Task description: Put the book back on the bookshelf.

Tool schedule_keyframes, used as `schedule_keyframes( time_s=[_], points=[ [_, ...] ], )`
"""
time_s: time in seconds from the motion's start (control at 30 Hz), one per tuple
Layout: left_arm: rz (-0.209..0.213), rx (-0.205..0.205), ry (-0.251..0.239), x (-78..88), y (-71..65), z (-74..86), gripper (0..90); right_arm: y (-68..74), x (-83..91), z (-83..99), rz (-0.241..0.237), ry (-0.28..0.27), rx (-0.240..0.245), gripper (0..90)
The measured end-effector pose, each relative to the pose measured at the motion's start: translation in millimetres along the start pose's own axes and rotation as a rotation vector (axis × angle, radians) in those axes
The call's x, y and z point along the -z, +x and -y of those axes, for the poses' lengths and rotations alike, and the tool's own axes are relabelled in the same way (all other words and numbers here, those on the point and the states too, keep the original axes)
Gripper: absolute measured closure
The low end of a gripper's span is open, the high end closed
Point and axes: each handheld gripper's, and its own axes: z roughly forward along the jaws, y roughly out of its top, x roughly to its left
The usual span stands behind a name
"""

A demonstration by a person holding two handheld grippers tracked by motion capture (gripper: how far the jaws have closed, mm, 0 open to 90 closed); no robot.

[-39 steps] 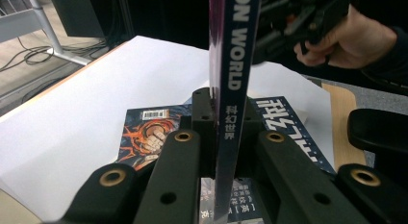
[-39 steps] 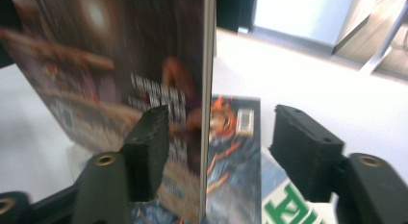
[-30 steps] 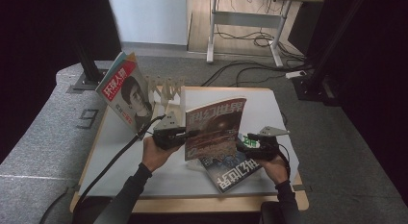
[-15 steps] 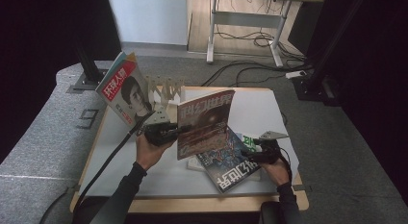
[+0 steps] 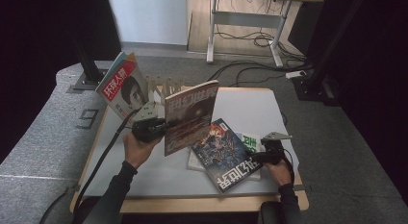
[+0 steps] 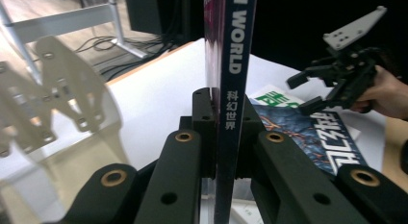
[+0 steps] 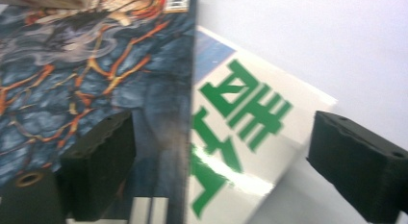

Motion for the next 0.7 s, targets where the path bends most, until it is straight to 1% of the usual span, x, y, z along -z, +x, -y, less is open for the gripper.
schedule_keyframes(
  time_s=[0.2,0.33,0.47,0.5,0.53,0.7],
  points=[
    [-0.044,0.007,0.005,8.6,6.1,0.0,84.1,-6.8,2.0,4.9,0.069,0.003,-0.023,4.7],
    [-0.075,0.013,0.008,15.4,10.4,0.2,84.1,-9.8,1.8,7.3,0.08,-0.004,-0.041,2.3],
    [-0.102,0.034,0.005,23.1,16.4,0.5,84.2,-12.0,0.1,9.5,0.074,-0.009,-0.062,0.0],
    [-0.11,0.035,0.006,25.0,17.8,0.8,84.1,-14.5,-0.8,11.0,0.061,-0.012,-0.082,0.0],
    [-0.122,0.034,0.007,26.7,18.7,0.8,84.1,-14.5,-0.8,11.0,0.061,-0.012,-0.082,0.0],
    [-0.152,0.063,0.0,36.9,26.5,1.9,84.1,-20.9,-3.2,15.5,0.011,-0.022,-0.15,0.0]
  ],
)
